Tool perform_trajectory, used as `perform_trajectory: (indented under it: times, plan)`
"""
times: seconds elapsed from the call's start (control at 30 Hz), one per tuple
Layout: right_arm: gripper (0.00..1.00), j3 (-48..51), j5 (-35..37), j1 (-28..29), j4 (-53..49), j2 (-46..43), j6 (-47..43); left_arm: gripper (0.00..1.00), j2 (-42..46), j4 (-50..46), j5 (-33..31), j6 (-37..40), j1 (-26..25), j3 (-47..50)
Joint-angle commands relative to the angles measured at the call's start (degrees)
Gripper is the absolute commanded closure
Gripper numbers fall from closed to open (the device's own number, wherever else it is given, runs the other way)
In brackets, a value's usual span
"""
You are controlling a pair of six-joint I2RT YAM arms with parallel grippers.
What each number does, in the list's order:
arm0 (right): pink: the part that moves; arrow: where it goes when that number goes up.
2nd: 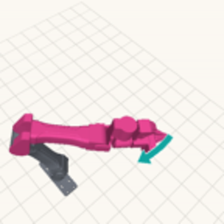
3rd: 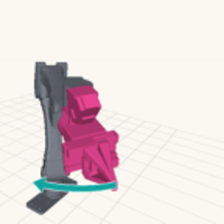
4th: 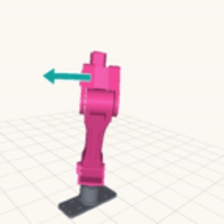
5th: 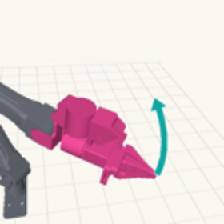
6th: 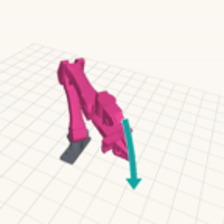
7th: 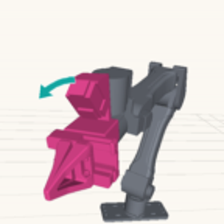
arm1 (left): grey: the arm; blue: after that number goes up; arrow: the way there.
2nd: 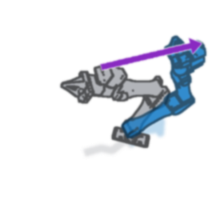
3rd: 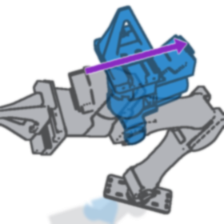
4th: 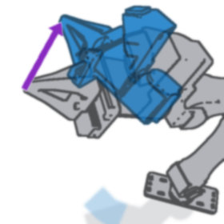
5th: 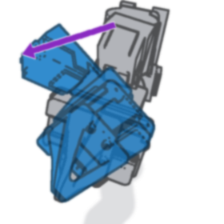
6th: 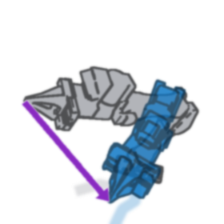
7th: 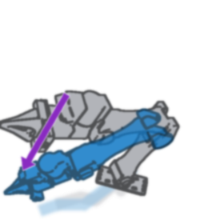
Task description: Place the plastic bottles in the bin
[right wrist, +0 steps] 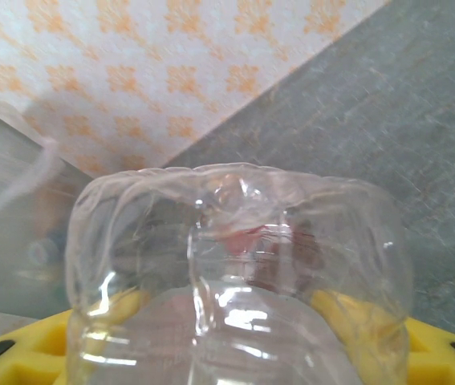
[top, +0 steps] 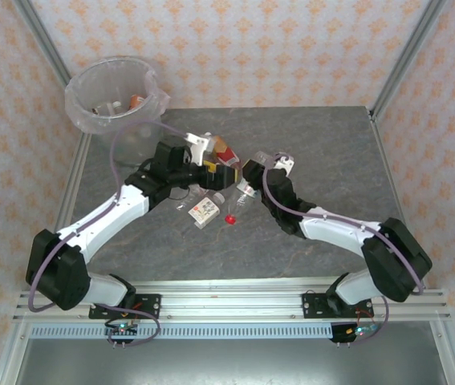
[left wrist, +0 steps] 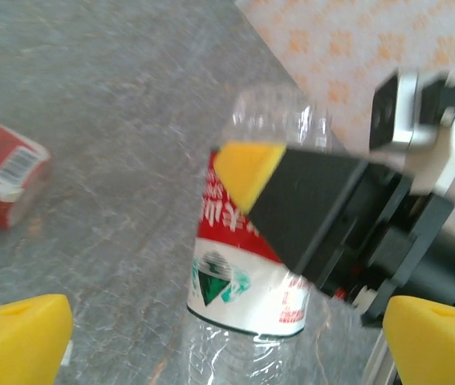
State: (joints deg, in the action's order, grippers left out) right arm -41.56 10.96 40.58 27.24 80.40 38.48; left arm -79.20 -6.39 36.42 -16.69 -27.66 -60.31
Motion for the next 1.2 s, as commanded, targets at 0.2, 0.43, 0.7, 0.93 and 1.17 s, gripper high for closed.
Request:
perform_trajectory:
  times: [0.2, 0.43, 0.7, 0.93, 1.17]
  plan:
    - [0.49, -2.1, -4.5, -0.1, 1.7, -5.4, 2.5, 0.00, -0.8, 2.6, -0.5, 10.8, -5.1, 1.0]
    - [0.49, -4.6, -8.7, -0.1, 0.3, -5.4, 3.1, 0.00, -3.8, -3.3, -5.1, 16.7, -8.6, -3.5]
    - [0.49, -5.6, -9.1, -0.1, -0.4, -5.1, 4.7, 0.10, -6.4, -3.2, -8.3, 18.4, -10.5, -5.1]
    - [0.41, -5.9, -8.3, -0.1, -2.1, -5.4, 4.5, 0.34, -7.5, -2.9, -6.2, 16.5, -10.5, -6.3]
    - [0.32, -5.9, -5.7, -0.2, -4.0, -6.8, 2.9, 0.36, -7.9, -2.9, -8.3, 15.5, -10.4, -6.6]
